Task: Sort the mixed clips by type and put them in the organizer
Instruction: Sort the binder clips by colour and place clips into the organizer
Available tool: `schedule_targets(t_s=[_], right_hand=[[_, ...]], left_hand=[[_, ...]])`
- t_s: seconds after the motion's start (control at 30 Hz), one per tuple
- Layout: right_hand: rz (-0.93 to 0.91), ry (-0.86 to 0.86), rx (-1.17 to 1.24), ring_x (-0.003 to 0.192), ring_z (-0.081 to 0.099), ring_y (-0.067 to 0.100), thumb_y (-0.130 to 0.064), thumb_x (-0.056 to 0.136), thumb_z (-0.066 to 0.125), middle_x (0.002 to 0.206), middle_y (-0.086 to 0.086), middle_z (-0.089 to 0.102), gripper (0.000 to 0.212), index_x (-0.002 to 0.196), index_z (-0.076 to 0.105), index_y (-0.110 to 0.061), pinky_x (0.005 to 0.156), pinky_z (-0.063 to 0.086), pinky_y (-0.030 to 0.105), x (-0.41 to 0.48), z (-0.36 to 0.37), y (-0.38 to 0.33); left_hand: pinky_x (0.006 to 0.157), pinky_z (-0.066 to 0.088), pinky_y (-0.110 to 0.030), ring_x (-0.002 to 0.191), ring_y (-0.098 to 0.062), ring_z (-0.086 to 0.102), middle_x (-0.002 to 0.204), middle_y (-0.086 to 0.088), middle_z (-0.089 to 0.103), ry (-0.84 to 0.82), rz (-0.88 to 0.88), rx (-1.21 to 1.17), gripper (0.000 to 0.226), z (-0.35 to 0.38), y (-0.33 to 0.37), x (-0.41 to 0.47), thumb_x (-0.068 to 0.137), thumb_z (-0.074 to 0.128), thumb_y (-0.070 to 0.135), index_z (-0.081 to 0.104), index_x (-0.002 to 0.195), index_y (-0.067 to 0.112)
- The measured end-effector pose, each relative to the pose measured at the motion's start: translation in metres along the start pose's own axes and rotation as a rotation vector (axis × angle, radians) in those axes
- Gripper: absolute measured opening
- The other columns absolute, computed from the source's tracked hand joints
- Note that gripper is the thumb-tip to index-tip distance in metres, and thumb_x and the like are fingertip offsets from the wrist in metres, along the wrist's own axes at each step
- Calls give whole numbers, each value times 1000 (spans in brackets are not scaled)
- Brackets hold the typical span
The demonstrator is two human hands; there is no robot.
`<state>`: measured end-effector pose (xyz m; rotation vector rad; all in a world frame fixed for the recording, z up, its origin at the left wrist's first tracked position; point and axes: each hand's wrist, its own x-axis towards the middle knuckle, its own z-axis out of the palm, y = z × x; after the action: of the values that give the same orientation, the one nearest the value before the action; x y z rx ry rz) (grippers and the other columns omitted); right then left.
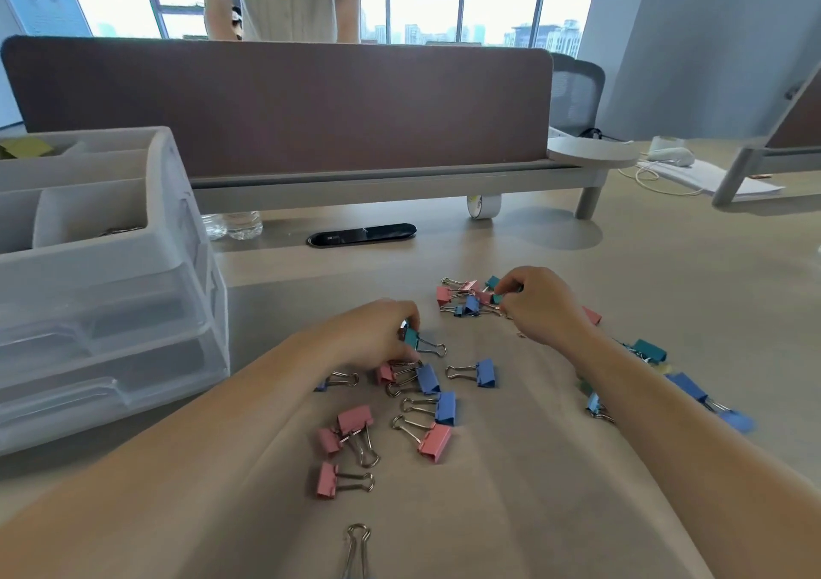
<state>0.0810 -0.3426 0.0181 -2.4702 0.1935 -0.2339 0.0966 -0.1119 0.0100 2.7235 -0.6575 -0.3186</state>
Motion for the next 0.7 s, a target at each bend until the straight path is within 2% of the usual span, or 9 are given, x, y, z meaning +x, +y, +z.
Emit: schedule_targets(t_s=[0.13, 0.2, 0.33, 0.43, 0.53, 0.6, 0.7], right_hand=[[-1, 4, -16, 62, 56, 12, 1, 85, 47, 83, -13, 56, 27, 92, 67, -18, 49, 41, 24, 6, -2, 0], [-13, -1, -39, 60, 56, 12, 1, 86, 48, 82, -12, 56, 27, 93, 64, -20, 48, 41, 23, 10, -2, 2], [-33, -26, -82, 64, 58, 15, -9, 90, 54, 84, -6, 59, 17, 96, 65, -20, 56, 46, 28, 20, 5, 6], [-37, -31, -87, 64, 59, 19, -13, 90, 56, 86, -2, 64, 14, 96, 67, -19, 56, 45, 28, 26, 10, 7], [-38, -36, -106, 71, 66, 23, -11, 87, 54, 87, 0, 67, 18, 96, 66, -20, 59, 49, 29, 31, 9, 9], [-42, -20, -133, 77, 63, 18, -11, 86, 53, 91, -3, 66, 20, 94, 66, -24, 66, 53, 30, 36, 8, 13], [-48, 9, -184, 83, 61, 15, -13, 87, 53, 94, -5, 65, 20, 91, 67, -27, 75, 56, 35, 43, 6, 20]], left_hand=[[66, 39, -26, 87, -16, 54, 108, 0, 60, 71, 43, -72, 21, 1, -2, 10, 88, 69, 20, 52, 99, 28], [70, 40, -27, 91, -16, 55, 104, 4, 58, 86, 56, -105, 18, 0, 0, 14, 91, 65, 16, 53, 99, 28], [76, 43, -29, 96, -19, 56, 108, 1, 59, 151, 57, -175, 17, -5, 9, 24, 99, 51, 11, 60, 110, 21], [65, 44, -31, 86, -20, 61, 98, -3, 63, 145, 52, -174, 17, -8, 18, 34, 101, 44, 9, 57, 104, 20], [59, 42, -28, 71, -11, 59, 88, -3, 63, 116, 57, -176, 25, -9, 23, 45, 96, 42, -1, 57, 97, 18], [58, 40, -25, 72, -13, 56, 92, 0, 62, 119, 69, -146, 30, -10, 26, 53, 90, 42, -6, 59, 89, 19], [59, 38, -28, 76, -16, 54, 86, 3, 59, 148, 61, -104, 26, -9, 33, 61, 88, 42, 1, 61, 85, 18]])
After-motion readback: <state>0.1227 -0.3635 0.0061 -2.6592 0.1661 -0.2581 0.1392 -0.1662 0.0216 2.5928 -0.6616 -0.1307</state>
